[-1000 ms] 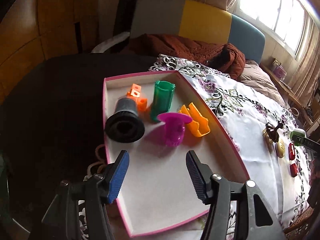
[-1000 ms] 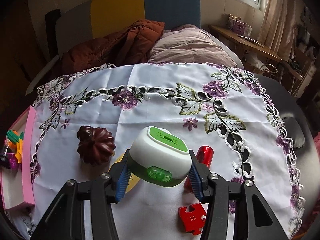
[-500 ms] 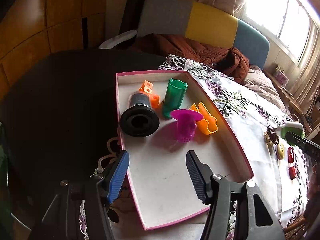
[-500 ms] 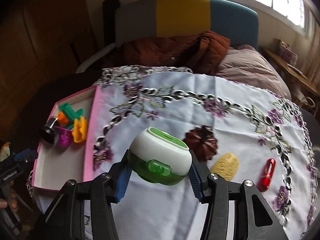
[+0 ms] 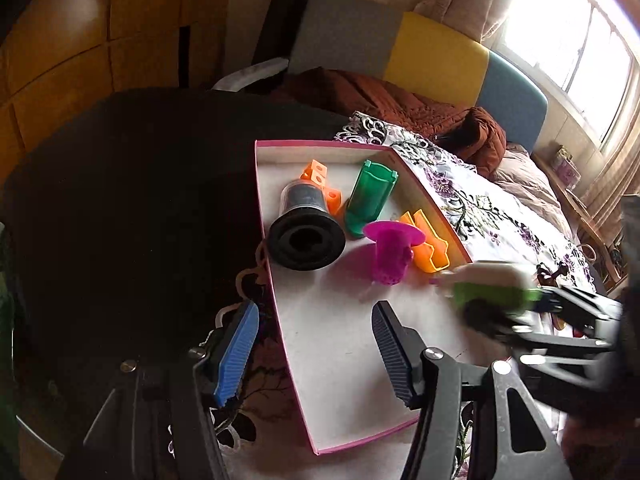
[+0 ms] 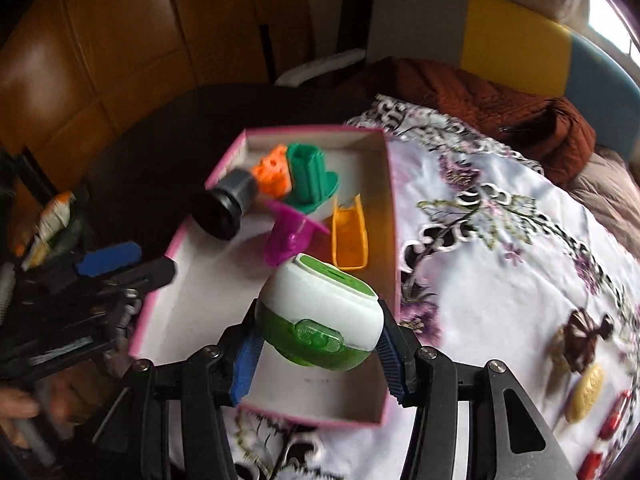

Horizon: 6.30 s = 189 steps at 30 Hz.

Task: Organize rigid objects
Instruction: 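Carry the white box into the tray and open the right tool, then withdraw both tools from the tray toward the remaining toys, then close the left tool on the brown fluted knob, then close the right tool on the red puzzle piece while the left tool holds the brown knob, then carry the brown knob toward the tray with the left tool while the right tool holds the red piece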

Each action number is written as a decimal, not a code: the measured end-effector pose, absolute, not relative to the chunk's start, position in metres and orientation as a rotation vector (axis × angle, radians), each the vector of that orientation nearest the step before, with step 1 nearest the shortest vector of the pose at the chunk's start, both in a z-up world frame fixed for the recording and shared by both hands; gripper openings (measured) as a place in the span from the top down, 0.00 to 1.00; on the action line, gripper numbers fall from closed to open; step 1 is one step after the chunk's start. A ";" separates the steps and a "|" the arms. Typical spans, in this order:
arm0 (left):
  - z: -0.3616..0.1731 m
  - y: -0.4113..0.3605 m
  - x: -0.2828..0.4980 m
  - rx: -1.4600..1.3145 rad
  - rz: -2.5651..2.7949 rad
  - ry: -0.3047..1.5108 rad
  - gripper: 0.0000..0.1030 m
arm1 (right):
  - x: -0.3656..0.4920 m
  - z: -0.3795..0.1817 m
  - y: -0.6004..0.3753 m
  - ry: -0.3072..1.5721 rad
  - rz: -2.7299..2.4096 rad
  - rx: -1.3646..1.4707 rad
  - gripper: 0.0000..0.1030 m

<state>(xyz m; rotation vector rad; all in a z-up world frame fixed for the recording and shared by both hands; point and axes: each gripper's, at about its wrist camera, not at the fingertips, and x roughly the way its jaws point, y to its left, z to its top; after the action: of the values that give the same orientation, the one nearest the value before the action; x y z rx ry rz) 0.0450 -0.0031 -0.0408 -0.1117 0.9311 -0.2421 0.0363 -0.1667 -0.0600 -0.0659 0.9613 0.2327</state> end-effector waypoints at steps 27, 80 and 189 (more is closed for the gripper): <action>-0.035 -0.003 0.038 -0.092 -0.234 0.922 0.42 | 0.058 -0.078 -0.174 0.957 0.157 -0.032 0.36; -0.008 -0.104 0.018 0.009 -0.529 0.921 0.43 | -0.122 -0.038 -0.541 0.650 -0.791 0.694 0.16; 0.004 -0.085 0.010 -0.077 -0.661 0.880 0.77 | 0.018 -0.111 -0.321 1.151 -0.022 0.148 0.69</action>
<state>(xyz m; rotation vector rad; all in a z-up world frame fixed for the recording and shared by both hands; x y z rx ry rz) 0.0098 -0.0849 0.0043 -0.0772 0.8795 -0.6606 0.0177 -0.3214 -0.1110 0.1482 1.1512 -0.0217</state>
